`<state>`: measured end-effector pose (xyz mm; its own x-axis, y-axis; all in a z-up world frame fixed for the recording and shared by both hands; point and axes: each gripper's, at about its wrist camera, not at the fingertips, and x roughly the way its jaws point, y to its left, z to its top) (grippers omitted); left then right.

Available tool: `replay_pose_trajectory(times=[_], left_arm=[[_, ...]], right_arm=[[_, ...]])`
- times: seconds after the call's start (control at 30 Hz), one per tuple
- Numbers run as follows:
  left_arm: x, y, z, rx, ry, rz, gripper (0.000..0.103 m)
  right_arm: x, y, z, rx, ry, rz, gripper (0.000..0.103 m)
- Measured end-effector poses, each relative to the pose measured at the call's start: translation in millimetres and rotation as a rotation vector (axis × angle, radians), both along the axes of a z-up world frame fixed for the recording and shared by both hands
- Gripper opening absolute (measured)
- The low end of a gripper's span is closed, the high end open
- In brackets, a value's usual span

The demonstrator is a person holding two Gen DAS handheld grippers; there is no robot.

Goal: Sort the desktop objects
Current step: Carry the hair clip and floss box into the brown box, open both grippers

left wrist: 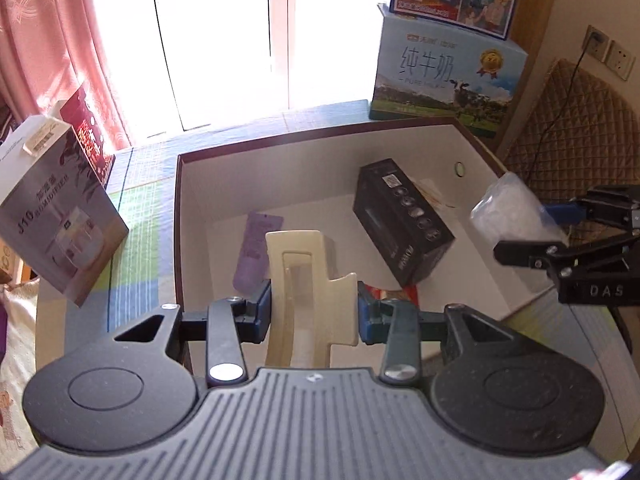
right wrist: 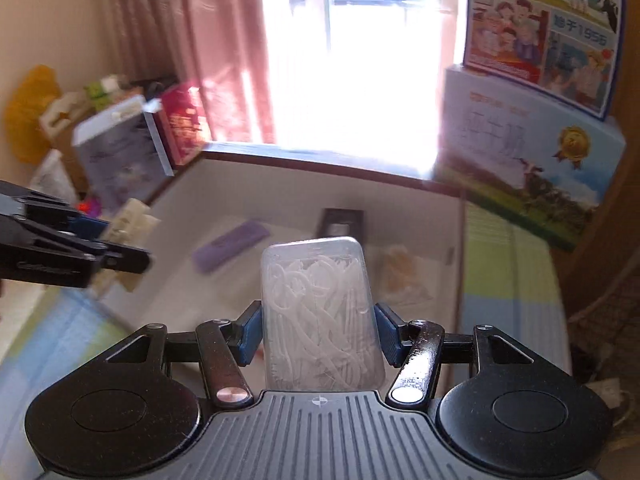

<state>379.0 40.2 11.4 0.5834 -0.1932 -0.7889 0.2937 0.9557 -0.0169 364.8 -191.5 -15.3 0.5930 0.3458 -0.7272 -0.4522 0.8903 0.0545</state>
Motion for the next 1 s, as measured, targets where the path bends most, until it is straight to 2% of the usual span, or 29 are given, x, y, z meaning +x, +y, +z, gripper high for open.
replay_pose_trajectory(times=[0.17, 0.3, 0.57, 0.73, 0.87, 1.0], left_arm=[[24, -1, -13, 0.015, 0.024, 0.014, 0.035], [42, -1, -23, -0.001, 0.051, 0.031, 0.035], [68, 1, -45, 0.016, 0.093, 0.056, 0.035], [78, 3, -53, 0.021, 0.112, 0.065, 0.035], [82, 5, -57, 0.027, 0.118, 0.069, 0.035], [85, 5, -61, 0.037, 0.122, 0.073, 0.035]], right_arm=[[38, -15, -20, 0.000, 0.044, -0.128, 0.055], [58, -14, -30, 0.004, 0.066, -0.179, 0.055], [79, 2, -43, -0.052, 0.051, -0.160, 0.055], [87, 5, -48, -0.048, 0.040, -0.142, 0.056], [87, 4, -46, -0.043, 0.028, -0.119, 0.063], [85, 1, -45, -0.024, 0.033, -0.109, 0.064]])
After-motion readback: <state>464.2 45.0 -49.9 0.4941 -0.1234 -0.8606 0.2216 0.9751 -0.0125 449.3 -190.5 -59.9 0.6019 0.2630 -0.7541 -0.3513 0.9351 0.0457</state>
